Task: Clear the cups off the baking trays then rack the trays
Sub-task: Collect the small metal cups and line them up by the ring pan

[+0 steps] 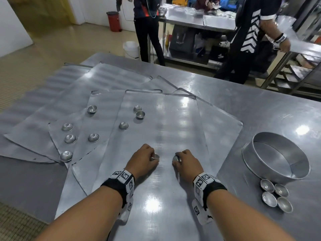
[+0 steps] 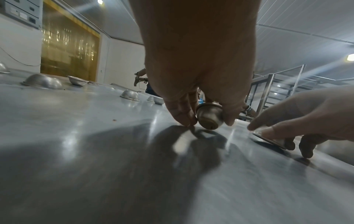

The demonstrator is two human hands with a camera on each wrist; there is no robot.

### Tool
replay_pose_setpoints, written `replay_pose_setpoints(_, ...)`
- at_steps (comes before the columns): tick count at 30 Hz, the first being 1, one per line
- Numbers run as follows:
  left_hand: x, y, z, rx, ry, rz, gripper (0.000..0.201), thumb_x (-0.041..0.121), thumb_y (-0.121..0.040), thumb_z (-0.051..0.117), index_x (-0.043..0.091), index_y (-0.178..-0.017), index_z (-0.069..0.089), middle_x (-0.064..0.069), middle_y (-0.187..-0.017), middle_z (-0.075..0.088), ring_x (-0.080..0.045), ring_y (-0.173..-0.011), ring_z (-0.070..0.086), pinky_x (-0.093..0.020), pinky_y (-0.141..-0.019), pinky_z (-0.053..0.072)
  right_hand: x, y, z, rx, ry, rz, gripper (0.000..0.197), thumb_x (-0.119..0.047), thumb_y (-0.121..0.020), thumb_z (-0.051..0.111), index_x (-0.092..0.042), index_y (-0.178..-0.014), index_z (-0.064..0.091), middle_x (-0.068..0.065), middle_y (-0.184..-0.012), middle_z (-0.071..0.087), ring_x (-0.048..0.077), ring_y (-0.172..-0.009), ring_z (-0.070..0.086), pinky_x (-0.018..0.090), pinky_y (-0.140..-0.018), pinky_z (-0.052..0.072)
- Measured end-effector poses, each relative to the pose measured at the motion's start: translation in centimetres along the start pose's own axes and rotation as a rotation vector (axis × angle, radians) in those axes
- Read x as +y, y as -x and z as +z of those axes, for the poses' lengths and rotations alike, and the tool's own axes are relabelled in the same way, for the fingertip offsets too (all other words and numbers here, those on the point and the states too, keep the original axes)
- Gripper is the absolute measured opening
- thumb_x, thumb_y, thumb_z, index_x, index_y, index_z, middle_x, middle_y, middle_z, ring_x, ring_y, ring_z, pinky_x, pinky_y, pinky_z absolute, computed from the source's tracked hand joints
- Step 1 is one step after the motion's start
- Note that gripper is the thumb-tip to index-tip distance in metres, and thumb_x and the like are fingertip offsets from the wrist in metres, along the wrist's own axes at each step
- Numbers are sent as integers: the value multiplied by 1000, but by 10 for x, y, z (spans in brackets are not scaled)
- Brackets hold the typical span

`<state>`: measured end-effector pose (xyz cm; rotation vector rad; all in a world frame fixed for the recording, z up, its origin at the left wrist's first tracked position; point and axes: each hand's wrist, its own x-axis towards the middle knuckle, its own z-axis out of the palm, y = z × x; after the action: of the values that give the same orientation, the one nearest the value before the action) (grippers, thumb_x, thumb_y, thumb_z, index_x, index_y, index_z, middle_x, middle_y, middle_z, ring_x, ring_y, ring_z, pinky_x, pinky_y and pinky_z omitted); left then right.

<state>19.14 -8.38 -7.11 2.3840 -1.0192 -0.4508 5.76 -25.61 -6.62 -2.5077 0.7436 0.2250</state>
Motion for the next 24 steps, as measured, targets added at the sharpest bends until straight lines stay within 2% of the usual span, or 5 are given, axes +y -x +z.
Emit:
replay_pose_setpoints(4, -6, 8, 1, 7, 17, -14, 31, 43, -85, 73, 24, -76, 50, 5, -102, 55, -13, -83, 54, -17, -64, 34, 0, 4, 7, 39, -29, -8, 34, -35, -101, 50, -19, -130, 59, 4, -131, 53, 26, -102, 63, 26, -79, 39)
replay_pose_setpoints(8, -11, 12, 1, 24, 60, -30, 32, 43, -80, 77, 22, -94, 56, 5, -99, 57, -15, -85, 55, -17, -63, 34, -3, 6, 10, 69, -47, -15, 38, -34, -102, 49, -20, -137, 54, 5, -132, 59, 25, -110, 61, 30, -86, 43)
replay_pose_setpoints(11, -13, 12, 3, 35, 109, -40, 51, 43, -79, 78, 26, -121, 55, 7, -111, 60, -15, -97, 59, -23, -75, 44, -5, 9, 10, 45, -28, -25, 48, -34, -103, 48, -21, -149, 43, 6, -138, 53, 26, -118, 58, 32, -95, 44)
replay_pose_setpoints(14, -16, 10, 5, -6, 85, -51, 73, 43, -80, 78, 22, -143, 49, 2, -127, 58, -19, -116, 56, -29, -94, 44, -6, 10, 11, 38, 5, -29, 44, -36, -102, 50, -21, -143, 50, 4, -137, 53, 25, -115, 60, 32, -93, 45)
replay_pose_setpoints(24, -23, 5, 9, -9, 84, -66, 61, 48, -78, 78, 21, -130, 59, 0, -120, 57, -20, -111, 55, -35, -96, 46, 0, 4, 17, 64, -42, -11, 30, -33, -95, 62, -19, -120, 60, 3, -120, 59, 24, -101, 61, 27, -79, 40)
